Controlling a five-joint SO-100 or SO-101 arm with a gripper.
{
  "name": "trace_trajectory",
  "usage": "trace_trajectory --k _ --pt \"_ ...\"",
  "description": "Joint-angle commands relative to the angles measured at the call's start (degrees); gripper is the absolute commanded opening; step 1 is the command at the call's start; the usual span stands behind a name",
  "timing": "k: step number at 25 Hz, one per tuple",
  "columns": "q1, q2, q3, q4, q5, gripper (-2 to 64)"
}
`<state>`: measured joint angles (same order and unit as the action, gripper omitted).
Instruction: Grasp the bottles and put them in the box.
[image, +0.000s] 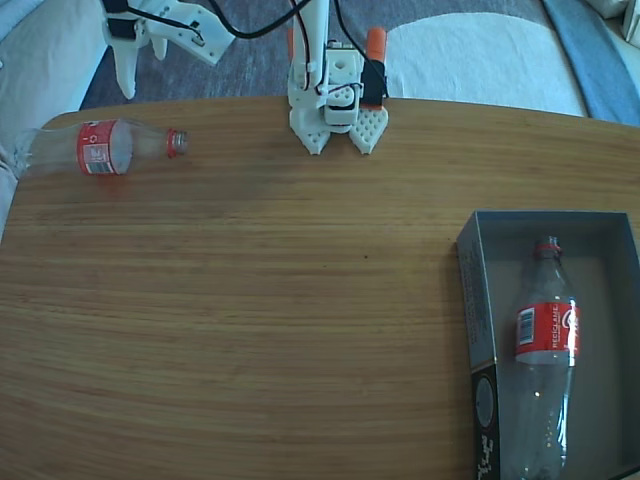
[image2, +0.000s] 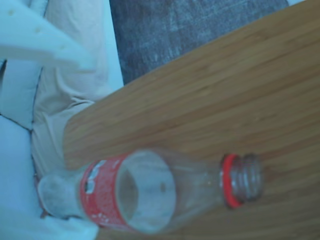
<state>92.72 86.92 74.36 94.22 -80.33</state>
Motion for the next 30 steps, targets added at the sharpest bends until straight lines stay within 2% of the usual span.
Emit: trace_trajectory --k 1,12,30 --pt "-1.2 2.4 0.4 -0.2 -0.4 37.6" --pt "-5.5 2.3 4.7 -7.0 0.2 37.6" --pt "-11.2 3.2 6.9 -6.9 0.4 37.2"
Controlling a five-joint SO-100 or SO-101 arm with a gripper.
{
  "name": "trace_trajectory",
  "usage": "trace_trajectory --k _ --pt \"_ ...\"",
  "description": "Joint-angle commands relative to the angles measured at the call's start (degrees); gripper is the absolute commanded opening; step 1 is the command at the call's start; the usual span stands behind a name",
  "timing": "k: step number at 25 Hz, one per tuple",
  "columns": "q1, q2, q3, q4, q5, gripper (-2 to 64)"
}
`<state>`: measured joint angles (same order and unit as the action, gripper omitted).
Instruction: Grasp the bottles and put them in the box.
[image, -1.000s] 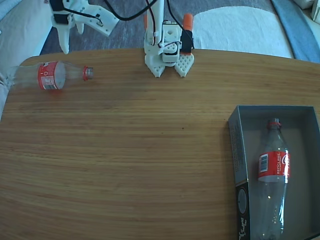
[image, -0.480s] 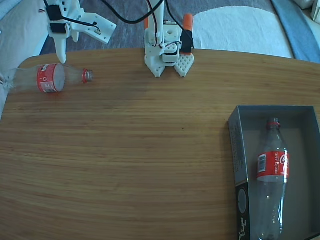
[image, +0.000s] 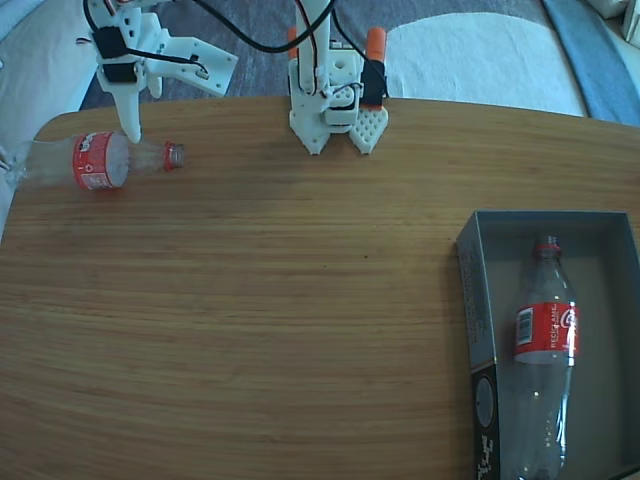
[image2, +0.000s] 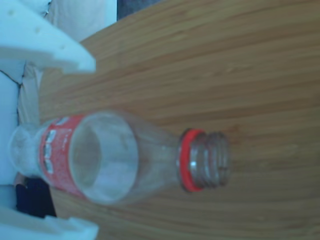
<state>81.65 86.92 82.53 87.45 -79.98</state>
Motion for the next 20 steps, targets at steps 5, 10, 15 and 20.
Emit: trace_trajectory --k 5,10,15,20 --pt "-2.2 2.4 -0.4 0.5 0.1 36.9" --pt "-6.9 2.4 -0.4 0.0 4.0 37.5" --pt "-9.3 2.3 2.0 -0.2 7.5 37.5" --pt "-9.4 2.3 5.4 -0.3 8.2 37.2"
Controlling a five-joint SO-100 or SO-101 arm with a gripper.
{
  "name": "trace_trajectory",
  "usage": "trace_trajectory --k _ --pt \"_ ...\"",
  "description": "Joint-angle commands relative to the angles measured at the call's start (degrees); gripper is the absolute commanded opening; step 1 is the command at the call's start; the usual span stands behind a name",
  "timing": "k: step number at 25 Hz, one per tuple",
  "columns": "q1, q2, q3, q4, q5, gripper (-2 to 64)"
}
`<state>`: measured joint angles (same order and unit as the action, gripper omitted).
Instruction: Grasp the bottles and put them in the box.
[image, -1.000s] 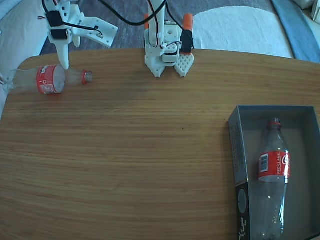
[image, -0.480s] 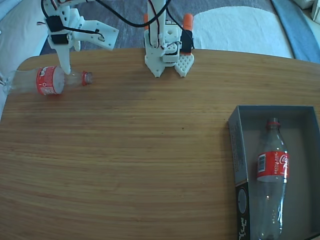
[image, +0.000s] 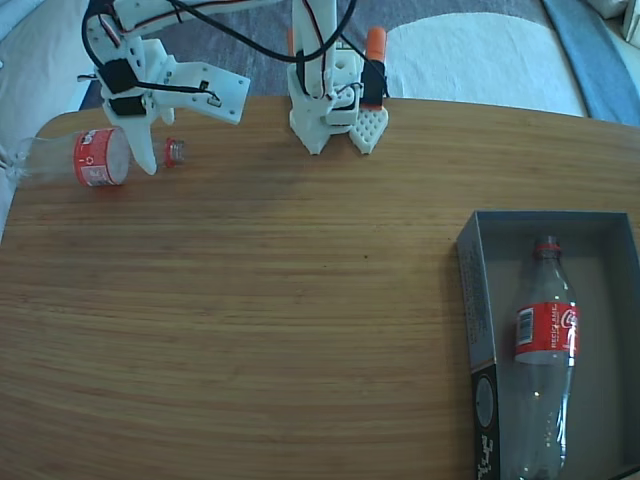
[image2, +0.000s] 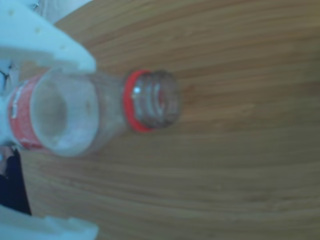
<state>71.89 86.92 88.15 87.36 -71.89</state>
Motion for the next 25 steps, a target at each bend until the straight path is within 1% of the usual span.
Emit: trace_trajectory --k 1,4,6,10,15,19,25 --pt "0.4 2.3 0.4 -0.3 0.1 37.1" --pt "0.7 2.3 2.2 -3.1 3.7 37.5" --pt "0.4 2.3 2.7 -3.9 4.7 37.5" --pt "0.8 2.3 4.2 -4.1 4.7 37.5" --pt "3.3 2.3 5.8 -4.1 4.3 37.6" --pt "3.3 2.3 5.9 -7.2 4.0 37.6" --pt "3.3 2.3 5.8 -9.8 4.0 37.6"
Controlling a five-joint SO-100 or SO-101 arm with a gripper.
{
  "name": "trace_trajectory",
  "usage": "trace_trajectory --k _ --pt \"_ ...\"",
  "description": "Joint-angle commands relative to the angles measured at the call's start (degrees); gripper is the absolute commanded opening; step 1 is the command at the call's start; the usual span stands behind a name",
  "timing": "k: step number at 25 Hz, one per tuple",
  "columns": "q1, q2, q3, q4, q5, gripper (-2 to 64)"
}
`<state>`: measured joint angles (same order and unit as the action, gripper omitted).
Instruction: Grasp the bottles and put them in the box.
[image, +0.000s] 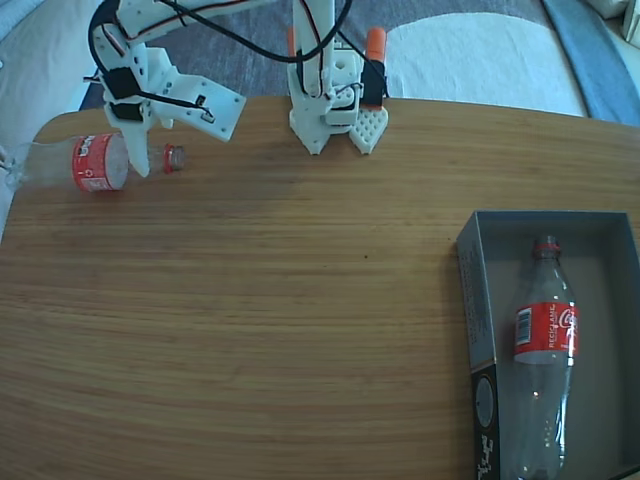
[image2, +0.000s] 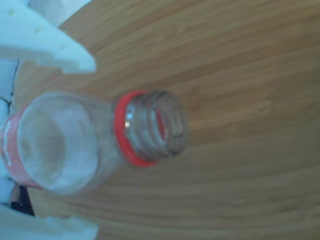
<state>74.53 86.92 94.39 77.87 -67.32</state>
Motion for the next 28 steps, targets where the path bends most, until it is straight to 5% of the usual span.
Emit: trace_trajectory --k 1,13,28 --pt "0.4 2.3 -0.4 -0.3 -0.5 37.6" --pt "-0.9 2.3 3.4 -5.9 -0.6 37.6" --pt "1.5 2.2 7.3 -6.9 -0.6 37.6"
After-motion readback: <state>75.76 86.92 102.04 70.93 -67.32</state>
